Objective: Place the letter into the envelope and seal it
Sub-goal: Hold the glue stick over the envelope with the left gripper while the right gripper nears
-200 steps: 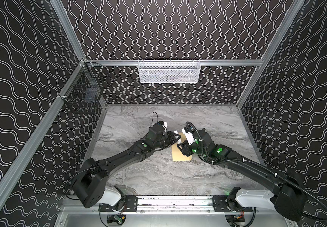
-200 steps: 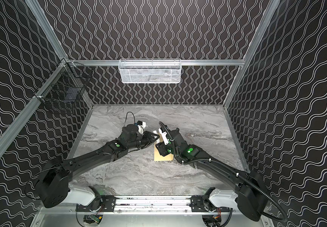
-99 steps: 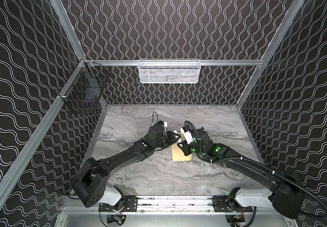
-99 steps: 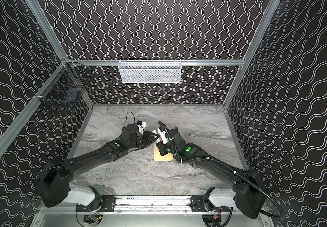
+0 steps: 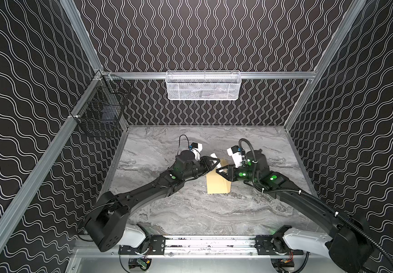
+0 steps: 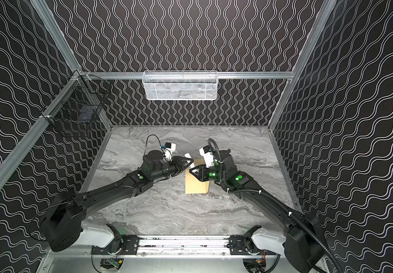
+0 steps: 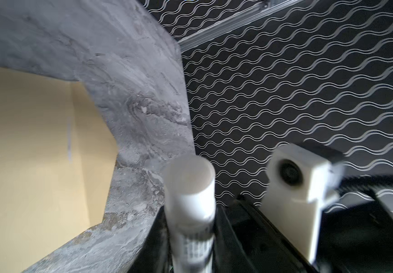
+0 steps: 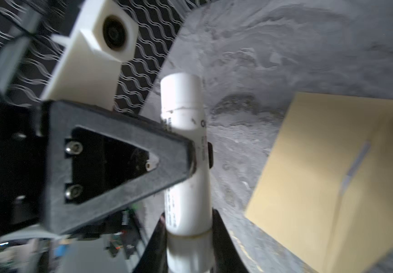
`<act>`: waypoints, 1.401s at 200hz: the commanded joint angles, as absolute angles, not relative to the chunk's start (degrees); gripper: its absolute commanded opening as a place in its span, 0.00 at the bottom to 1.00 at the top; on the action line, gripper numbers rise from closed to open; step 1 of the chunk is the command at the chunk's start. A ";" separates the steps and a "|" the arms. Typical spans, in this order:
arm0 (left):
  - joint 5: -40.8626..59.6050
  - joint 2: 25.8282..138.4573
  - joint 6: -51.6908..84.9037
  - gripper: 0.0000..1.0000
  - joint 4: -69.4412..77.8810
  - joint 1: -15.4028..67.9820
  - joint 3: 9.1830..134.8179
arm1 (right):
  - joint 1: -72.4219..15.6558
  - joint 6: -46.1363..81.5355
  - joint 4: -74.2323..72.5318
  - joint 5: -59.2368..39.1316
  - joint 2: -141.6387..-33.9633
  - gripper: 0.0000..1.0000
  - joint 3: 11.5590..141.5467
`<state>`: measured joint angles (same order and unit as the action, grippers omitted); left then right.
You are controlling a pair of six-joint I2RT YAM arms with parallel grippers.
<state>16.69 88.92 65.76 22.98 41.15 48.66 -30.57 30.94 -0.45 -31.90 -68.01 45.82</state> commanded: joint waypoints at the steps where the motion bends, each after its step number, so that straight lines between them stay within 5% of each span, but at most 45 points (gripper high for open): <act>1: 16.30 88.07 60.72 0.00 26.15 40.11 46.83 | -26.23 48.19 -22.13 -47.89 -67.19 0.17 42.39; 78: 18.99 86.90 59.29 0.00 26.24 39.15 48.57 | -25.56 51.82 -25.24 -56.52 -68.18 0.37 41.84; 116: 18.05 85.62 58.65 0.00 20.14 38.90 49.95 | -25.41 39.40 -2.69 -45.98 -65.62 0.71 46.94; 147: 16.21 85.17 57.32 0.00 11.11 38.93 52.95 | -28.23 29.48 9.31 -31.85 -63.16 0.83 50.04; 176: 14.43 85.50 57.26 0.00 4.89 38.93 54.96 | -39.52 21.07 18.72 -2.15 -63.32 0.85 53.57; 194: 14.41 86.34 57.18 0.00 2.90 38.93 56.23 | -44.89 19.24 17.95 6.70 -63.63 0.85 53.46; 280: 15.29 88.13 57.64 0.00 2.33 39.04 58.01 | -48.07 12.62 8.16 9.77 -69.47 0.79 52.42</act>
